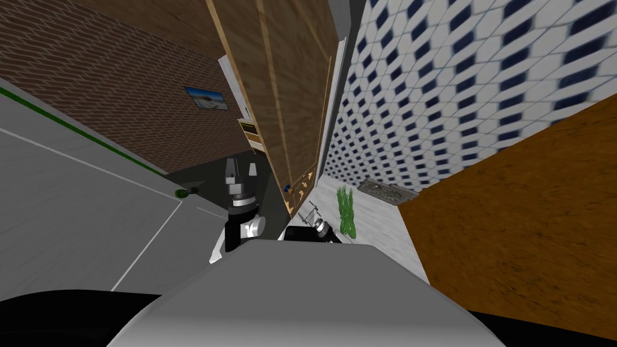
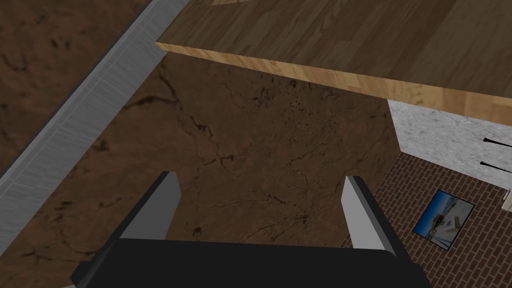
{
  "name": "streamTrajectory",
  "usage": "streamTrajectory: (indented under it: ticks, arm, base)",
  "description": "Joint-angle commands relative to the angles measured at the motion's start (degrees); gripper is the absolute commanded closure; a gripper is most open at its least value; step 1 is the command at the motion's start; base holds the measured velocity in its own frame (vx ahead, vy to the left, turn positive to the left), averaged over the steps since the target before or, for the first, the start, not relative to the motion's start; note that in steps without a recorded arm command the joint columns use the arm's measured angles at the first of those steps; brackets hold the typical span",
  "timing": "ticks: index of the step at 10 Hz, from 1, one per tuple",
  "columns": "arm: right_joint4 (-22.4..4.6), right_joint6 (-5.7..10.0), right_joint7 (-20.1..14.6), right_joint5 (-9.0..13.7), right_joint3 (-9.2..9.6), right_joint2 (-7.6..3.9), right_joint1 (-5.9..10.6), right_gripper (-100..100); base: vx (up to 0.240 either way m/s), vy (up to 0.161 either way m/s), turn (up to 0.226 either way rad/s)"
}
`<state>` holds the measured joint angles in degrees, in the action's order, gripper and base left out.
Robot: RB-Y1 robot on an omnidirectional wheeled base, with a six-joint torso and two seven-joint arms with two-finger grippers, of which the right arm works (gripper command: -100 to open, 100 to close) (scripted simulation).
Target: Push the door open
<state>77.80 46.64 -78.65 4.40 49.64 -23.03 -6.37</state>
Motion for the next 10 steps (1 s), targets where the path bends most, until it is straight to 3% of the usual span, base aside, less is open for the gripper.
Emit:
streamTrajectory:
  ticks: [1,10]
  arm:
    - [-1.1,0.31,-1.9,0.0,1.26,-0.45,0.6,-100]
    - [-7.3,2.55,-10.9,0.3,7.42,-2.94,3.53,-100]
  base:
    - [0.087,0.005,-0.02]
    - [0.089,0.015,-0.018]
